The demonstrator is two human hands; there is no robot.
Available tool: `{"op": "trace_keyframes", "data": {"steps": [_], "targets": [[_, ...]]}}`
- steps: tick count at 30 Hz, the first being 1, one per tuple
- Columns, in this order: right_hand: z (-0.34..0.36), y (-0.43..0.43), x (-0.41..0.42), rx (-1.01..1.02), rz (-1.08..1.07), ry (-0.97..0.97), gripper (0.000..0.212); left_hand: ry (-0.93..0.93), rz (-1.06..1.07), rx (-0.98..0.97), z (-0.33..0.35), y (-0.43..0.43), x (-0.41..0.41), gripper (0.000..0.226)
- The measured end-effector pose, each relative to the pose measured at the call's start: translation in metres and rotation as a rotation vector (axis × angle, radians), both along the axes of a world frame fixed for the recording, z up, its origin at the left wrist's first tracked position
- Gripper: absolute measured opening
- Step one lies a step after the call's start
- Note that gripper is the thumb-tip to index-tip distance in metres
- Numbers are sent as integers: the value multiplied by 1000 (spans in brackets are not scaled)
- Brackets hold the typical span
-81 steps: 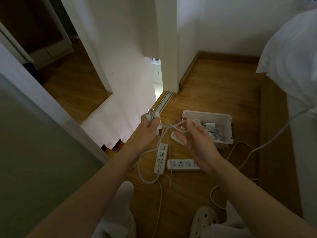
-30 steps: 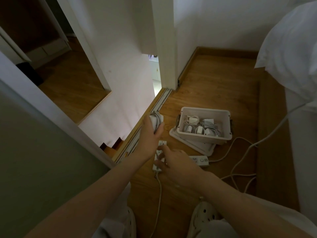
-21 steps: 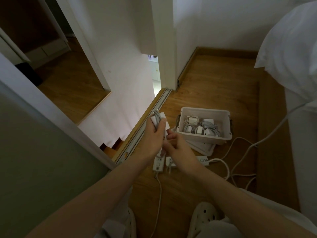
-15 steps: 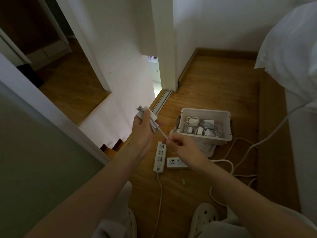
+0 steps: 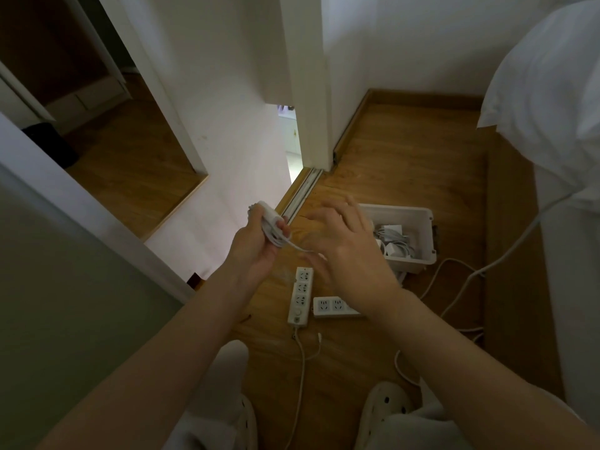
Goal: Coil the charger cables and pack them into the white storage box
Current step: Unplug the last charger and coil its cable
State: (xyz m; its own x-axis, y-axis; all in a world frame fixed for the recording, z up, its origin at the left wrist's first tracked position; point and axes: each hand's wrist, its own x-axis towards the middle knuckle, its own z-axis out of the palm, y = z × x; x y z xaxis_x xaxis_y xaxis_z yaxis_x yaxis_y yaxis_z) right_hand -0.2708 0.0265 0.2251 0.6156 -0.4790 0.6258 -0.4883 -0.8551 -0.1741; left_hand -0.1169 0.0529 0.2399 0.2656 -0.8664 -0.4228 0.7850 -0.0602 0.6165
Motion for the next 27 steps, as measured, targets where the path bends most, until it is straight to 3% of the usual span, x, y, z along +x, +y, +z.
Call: {"op": "trace_keyframes", "data": {"steps": [2, 4, 6, 8, 11, 13, 17, 19, 21, 23, 27], "targets": [[5, 4, 1, 235, 227, -77, 30, -22, -36, 44, -4, 2, 3, 29], [9, 11, 0, 723, 382, -206, 40, 10, -34, 41, -5, 1, 1, 27], [9, 15, -2, 1067, 434, -316, 42, 40, 7, 27, -4, -2, 2, 22], [5, 11, -8, 1230, 422, -330, 41, 68, 44, -11, -1, -4, 8, 19], [-7, -1, -19, 1136, 281, -53, 40, 163, 47, -104, 3, -3, 27, 28], [-15, -10, -26, 1088, 176, 84, 40, 77, -144, -135, 11, 1, 35, 37], [-20, -20, -31, 1016, 74, 234, 36, -461, -770, -115, 27, 17, 28, 37], [-19, -21, -31, 984, 26, 290, 37, -789, -965, -40, 20, 21, 25, 39], [-17, -22, -29, 886, -50, 348, 41, -1028, -1012, 5, 13, 23, 24, 33], [-12, -20, -25, 748, -121, 377, 39, -1154, -986, 2, 11, 24, 22, 34], [-3, -12, -17, 595, -197, 343, 36, -1349, -952, -52, 3, 19, 24, 58]]}}
